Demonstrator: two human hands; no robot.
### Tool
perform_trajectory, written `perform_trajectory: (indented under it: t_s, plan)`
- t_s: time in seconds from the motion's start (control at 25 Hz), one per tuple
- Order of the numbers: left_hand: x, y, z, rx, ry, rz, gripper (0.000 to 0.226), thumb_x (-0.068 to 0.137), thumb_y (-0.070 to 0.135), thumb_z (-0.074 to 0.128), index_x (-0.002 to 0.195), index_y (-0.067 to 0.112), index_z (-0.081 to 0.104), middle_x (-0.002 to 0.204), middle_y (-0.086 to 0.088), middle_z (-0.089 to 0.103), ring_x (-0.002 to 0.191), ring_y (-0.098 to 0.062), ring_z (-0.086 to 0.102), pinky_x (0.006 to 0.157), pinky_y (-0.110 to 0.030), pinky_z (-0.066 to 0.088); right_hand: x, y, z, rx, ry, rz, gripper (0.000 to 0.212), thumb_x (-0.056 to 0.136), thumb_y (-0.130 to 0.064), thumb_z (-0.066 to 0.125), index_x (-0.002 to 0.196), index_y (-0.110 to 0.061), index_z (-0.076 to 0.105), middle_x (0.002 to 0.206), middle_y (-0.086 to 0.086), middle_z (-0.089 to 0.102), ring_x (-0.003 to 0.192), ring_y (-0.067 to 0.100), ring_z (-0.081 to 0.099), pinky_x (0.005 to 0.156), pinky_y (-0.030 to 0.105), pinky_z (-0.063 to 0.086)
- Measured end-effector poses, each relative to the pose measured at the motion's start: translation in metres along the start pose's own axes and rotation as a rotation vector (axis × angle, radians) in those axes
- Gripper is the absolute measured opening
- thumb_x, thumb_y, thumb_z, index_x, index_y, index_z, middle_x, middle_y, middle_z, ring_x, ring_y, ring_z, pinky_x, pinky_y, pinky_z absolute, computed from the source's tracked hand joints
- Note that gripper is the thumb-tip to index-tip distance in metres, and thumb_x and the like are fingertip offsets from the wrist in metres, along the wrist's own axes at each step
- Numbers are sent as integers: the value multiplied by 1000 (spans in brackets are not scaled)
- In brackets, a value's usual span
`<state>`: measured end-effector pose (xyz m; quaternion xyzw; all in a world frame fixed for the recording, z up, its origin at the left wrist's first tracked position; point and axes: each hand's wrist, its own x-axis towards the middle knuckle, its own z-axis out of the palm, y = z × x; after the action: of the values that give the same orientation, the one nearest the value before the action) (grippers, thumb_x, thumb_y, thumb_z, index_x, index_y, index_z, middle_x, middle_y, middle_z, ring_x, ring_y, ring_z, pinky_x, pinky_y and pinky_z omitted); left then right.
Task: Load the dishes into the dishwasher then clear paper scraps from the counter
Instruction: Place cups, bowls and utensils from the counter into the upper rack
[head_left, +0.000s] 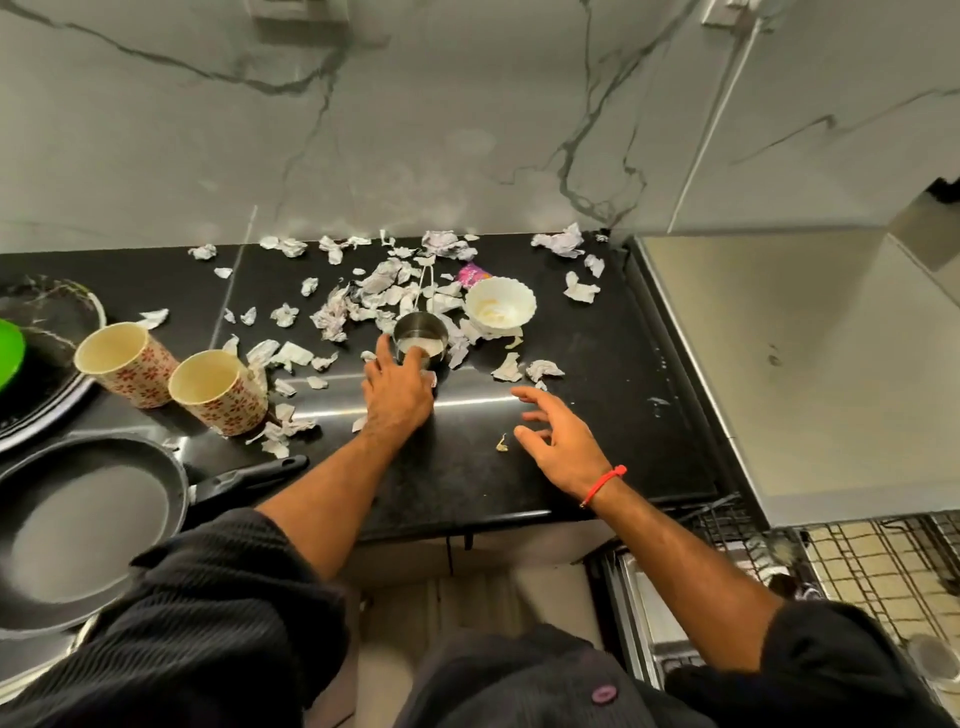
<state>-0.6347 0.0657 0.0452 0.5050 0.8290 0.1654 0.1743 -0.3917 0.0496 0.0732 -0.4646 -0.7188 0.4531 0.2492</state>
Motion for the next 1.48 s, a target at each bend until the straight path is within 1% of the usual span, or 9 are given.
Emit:
perform_trajectory:
  t_s: [0.24,0.36,0.44,0.6,0.76,0.96,1.16,1.28,1.48]
  plan:
    - [-9,1,8,-297,243,76,19,104,27,45,118,14,47,147,-17,38,128,-37,41,109,-56,35,-13,15,-20,49,75,14,50,92,-8,59,137,-28,50,135,-6,54,118,6,55,91,18,50]
    - [-34,23,-5,-612,313,158,20,107,27,40,121,12,39,127,-9,39,103,-12,48,98,-37,45,-21,22,-35,76,145,9,51,91,-6,60,137,-26,50,135,-6,54,117,5,57,92,19,51]
    - [-55,43,-16,-748,213,267,19,108,30,38,121,16,36,119,-4,40,99,0,47,93,-25,43,-29,27,-47,90,200,30,53,91,-6,60,138,-27,48,137,-8,53,117,6,57,93,22,52]
    - [-87,86,-18,-767,-122,541,4,107,37,32,107,40,34,96,21,47,87,-5,49,82,-20,43,-50,42,-76,189,369,79,73,90,-4,64,149,-32,30,152,-9,35,123,8,52,89,23,53]
    - [-103,131,14,-759,-477,630,24,105,47,25,108,27,38,103,1,50,95,-30,54,87,-47,51,-81,45,-119,314,561,49,85,92,-7,63,152,-38,11,161,-10,16,130,7,45,92,19,50]
    - [-130,202,54,-834,-817,379,48,109,46,18,117,6,44,110,-22,61,93,-26,64,79,-42,60,-132,68,-166,360,715,122,25,99,-10,53,122,-6,63,113,13,70,100,31,68,90,46,56]
    - [-165,294,107,-695,-996,114,80,99,67,15,108,8,70,85,-24,69,71,-28,63,72,-42,58,-206,112,-211,437,828,327,20,99,-10,52,105,2,68,77,19,69,59,24,64,49,27,53]
    - [-186,344,145,-525,-1133,173,94,79,83,17,127,11,52,87,-19,70,61,-18,66,61,-42,60,-246,152,-237,514,871,424,18,99,-14,53,95,-3,67,62,14,63,49,23,57,42,28,45]
    - [-224,426,214,-354,-1235,267,63,93,68,43,133,21,28,98,-17,69,62,-16,64,59,-39,60,-314,232,-279,759,949,474,21,99,-13,50,107,-1,65,76,21,65,56,24,57,45,27,45]
